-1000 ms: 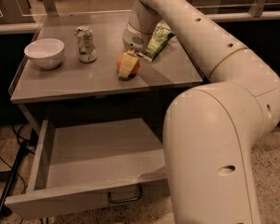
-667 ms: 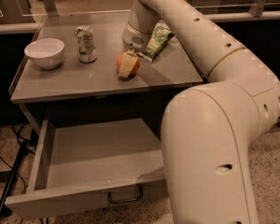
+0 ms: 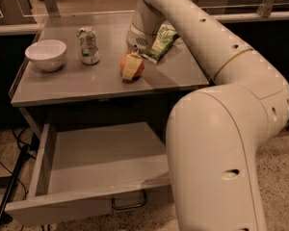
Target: Pick orange from top drawer and place on counter
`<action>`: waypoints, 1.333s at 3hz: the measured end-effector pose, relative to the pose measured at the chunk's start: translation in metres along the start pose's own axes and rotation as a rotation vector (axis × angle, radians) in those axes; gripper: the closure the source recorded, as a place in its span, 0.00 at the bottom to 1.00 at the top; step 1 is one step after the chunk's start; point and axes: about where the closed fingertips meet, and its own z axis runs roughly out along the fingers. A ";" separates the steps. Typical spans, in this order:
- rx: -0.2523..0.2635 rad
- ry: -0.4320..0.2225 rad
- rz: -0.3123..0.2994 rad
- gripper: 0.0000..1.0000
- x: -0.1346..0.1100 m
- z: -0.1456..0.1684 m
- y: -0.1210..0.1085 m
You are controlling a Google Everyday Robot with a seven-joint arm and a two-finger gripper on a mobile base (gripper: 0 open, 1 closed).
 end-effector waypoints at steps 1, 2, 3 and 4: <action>0.000 0.000 0.000 0.27 0.000 0.000 0.000; 0.000 0.000 0.000 0.05 0.000 0.000 0.000; 0.000 0.000 0.000 0.00 0.000 0.000 0.000; 0.000 0.000 0.000 0.00 0.000 0.000 0.000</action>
Offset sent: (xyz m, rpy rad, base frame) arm 0.0000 0.0000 0.0000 0.0000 0.0000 0.0000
